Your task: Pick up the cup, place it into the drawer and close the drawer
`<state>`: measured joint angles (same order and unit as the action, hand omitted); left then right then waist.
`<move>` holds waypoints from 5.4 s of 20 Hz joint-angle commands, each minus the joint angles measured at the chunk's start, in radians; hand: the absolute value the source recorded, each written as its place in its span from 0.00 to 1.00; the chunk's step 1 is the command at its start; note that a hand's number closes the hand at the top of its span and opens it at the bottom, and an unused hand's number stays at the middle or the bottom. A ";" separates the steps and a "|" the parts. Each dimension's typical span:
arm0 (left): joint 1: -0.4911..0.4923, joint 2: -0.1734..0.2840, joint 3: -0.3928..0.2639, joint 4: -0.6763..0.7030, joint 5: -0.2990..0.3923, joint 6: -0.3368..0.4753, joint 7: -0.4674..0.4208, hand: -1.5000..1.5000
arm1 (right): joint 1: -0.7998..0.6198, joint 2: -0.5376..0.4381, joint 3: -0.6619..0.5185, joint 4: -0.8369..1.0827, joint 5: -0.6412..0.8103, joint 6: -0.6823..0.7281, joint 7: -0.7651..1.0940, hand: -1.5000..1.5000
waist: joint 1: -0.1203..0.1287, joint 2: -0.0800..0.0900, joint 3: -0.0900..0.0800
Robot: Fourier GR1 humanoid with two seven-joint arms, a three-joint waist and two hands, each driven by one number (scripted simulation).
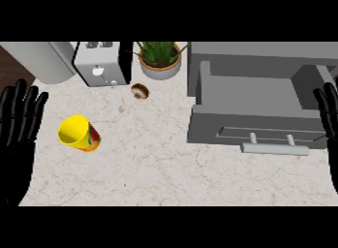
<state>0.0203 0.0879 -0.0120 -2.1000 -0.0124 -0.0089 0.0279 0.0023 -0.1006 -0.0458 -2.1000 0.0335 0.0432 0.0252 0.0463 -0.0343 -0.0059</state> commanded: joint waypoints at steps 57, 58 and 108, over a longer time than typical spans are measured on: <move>-0.492 0.347 0.293 1.886 -0.009 -0.486 -0.978 0.00 | -0.298 -0.065 -0.056 0.246 -0.140 0.136 0.080 0.00 | -0.078 0.050 0.000; -0.488 0.314 0.273 1.893 -0.031 -0.451 -0.990 0.00 | -0.280 -0.069 -0.056 0.202 -0.166 0.145 0.118 0.00 | -0.084 0.048 0.000; -0.763 -0.073 0.248 1.461 0.049 -0.086 -0.891 1.00 | -0.246 -0.080 -0.084 0.213 -0.118 0.122 0.105 0.00 | -0.035 0.024 0.007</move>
<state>-0.6728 0.0822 0.2821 -0.5355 0.0454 -0.1434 -0.9565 -0.2390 -0.1934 -0.1391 -1.8761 -0.1055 0.1891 0.1197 0.0007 -0.0048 0.0005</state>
